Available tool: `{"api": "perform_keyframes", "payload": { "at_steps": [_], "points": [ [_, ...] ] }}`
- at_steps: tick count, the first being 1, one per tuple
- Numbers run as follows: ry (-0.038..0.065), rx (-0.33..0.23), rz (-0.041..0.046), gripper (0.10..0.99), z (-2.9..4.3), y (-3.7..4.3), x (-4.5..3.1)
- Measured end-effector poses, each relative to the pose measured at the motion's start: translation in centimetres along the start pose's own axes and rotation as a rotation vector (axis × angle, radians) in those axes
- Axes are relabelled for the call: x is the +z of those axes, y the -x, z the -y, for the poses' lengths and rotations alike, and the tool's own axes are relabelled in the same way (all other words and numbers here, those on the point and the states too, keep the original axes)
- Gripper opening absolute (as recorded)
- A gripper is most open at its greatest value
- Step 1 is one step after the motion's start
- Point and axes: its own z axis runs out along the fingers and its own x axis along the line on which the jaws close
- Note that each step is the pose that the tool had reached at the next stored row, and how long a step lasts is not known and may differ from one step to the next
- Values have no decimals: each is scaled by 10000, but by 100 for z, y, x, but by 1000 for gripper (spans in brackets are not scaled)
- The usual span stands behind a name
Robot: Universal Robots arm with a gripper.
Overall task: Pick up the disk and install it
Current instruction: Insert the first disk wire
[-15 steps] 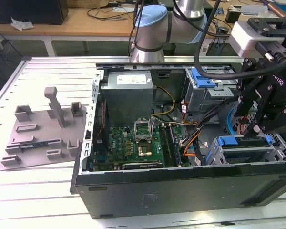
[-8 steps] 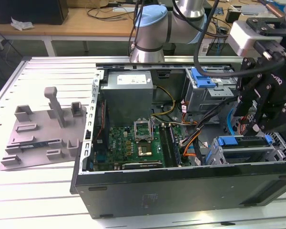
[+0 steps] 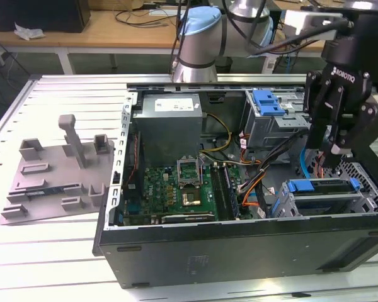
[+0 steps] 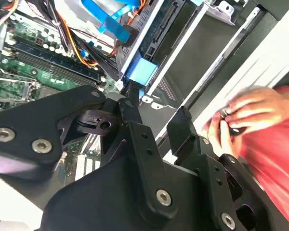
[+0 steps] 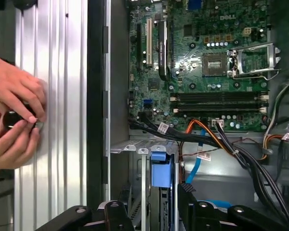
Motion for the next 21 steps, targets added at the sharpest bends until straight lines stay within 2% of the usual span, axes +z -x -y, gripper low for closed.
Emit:
{"api": "perform_keyframes", "payload": {
  "at_steps": [1, 3, 6, 7, 11, 13, 14, 15, 16, 19, 21],
  "points": [
    [17, -1, -118, 506, 0, 37, -4],
    [56, -8, -281, 506, 19, 95, -16],
    [163, -32, -419, 506, 102, 139, -24],
    [264, -56, -483, 506, 158, 152, -31],
    [528, -130, -551, 506, 317, 173, -40],
    [802, -208, -576, 506, 468, 190, -48],
    [862, -223, -590, 506, 496, 198, -51],
    [957, -245, -668, 506, 536, 224, -60],
    [1007, -255, -725, 506, 563, 246, -66],
    [1105, -270, -873, 506, 626, 321, -88],
    [1170, -279, -1006, 506, 696, 428, -117]
  ]
}}
